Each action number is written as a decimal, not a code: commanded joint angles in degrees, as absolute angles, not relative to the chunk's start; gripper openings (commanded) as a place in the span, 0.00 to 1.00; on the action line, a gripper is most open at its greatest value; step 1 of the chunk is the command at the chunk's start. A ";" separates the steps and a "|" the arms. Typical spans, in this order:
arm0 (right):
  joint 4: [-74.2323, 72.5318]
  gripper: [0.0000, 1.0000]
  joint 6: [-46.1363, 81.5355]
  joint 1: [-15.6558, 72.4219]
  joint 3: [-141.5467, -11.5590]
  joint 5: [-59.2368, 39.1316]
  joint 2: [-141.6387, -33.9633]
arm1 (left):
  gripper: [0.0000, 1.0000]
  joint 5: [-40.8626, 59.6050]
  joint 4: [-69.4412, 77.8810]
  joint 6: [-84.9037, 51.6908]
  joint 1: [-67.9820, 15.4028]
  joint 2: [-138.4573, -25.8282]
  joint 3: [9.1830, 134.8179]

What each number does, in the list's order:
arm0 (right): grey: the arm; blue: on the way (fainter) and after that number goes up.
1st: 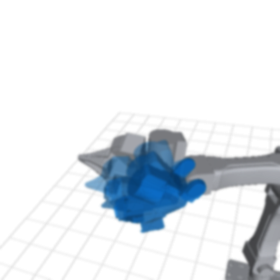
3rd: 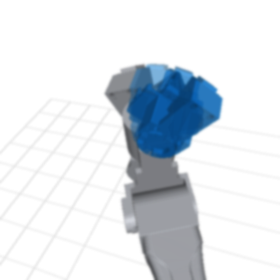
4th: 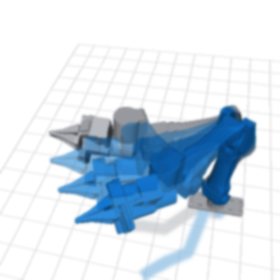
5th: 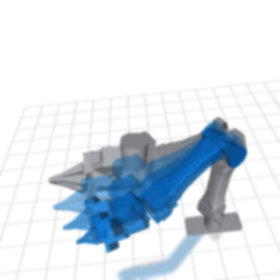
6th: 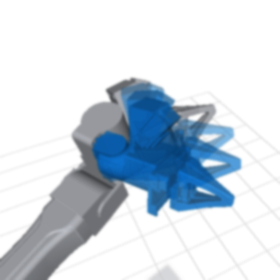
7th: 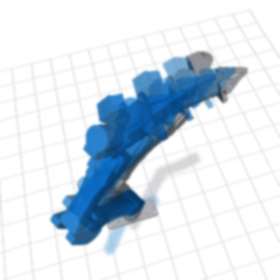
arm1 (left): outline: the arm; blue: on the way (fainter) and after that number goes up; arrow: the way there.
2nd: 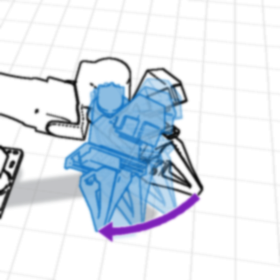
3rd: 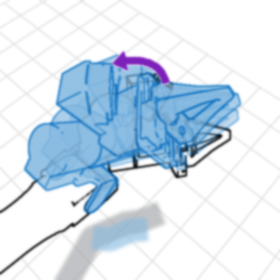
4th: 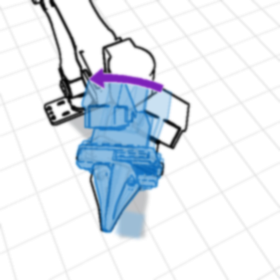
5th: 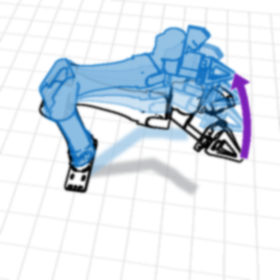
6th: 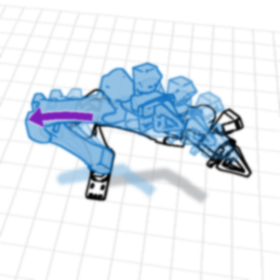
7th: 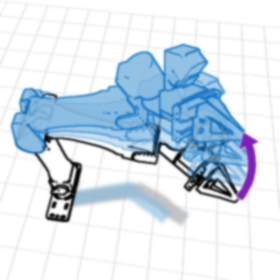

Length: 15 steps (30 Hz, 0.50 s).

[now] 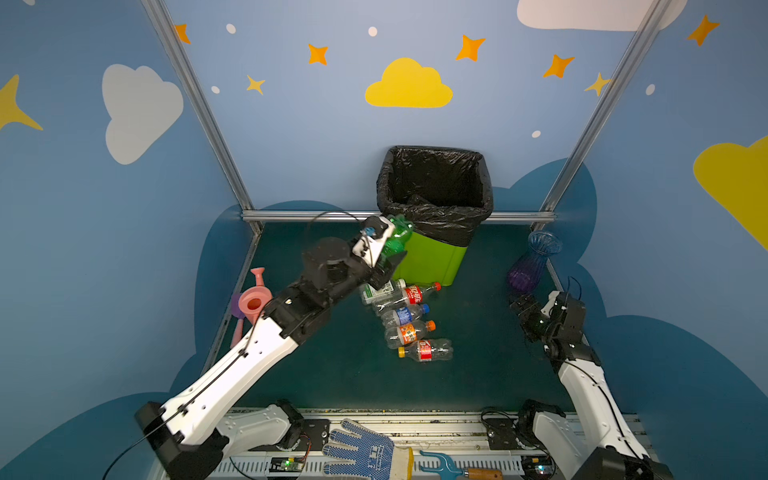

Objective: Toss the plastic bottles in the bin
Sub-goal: 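Lift the green bottle with the left gripper over the bin and release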

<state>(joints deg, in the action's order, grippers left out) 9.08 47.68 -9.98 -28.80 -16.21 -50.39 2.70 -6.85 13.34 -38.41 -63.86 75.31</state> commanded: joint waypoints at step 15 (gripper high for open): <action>8.04 0.93 46.55 -10.22 -29.28 -18.42 -47.74 | 0.49 8.88 -2.29 -2.14 -29.83 -104.78 130.29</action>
<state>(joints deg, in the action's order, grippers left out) 8.58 47.57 -10.04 -28.80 -17.41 -48.51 7.73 11.33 6.13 -30.68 -89.67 115.50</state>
